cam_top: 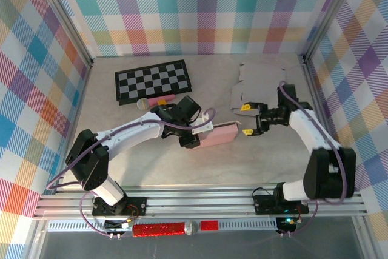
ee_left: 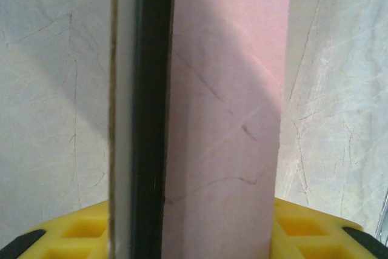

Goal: Fold the paper box

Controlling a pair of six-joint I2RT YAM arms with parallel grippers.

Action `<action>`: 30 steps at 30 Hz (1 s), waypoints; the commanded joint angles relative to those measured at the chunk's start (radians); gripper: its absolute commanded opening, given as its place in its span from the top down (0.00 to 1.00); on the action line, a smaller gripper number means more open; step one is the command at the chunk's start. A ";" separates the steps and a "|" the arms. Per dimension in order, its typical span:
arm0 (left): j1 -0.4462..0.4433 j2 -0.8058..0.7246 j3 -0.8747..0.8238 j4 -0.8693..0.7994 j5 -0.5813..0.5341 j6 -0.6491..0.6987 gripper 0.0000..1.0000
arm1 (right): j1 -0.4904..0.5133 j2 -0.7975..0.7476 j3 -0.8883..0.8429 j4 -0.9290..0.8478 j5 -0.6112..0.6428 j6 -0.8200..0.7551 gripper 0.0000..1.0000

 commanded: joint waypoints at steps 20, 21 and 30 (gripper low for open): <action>0.017 0.039 0.062 -0.016 0.029 -0.065 0.58 | 0.604 -0.151 -0.089 0.164 0.659 -0.007 0.51; 0.017 0.040 0.064 -0.018 0.031 -0.066 0.58 | 0.606 -0.146 -0.094 0.174 0.662 -0.001 0.51; 0.018 0.042 0.063 -0.017 0.039 -0.078 0.58 | 0.606 -0.084 -0.109 0.215 0.669 0.020 0.52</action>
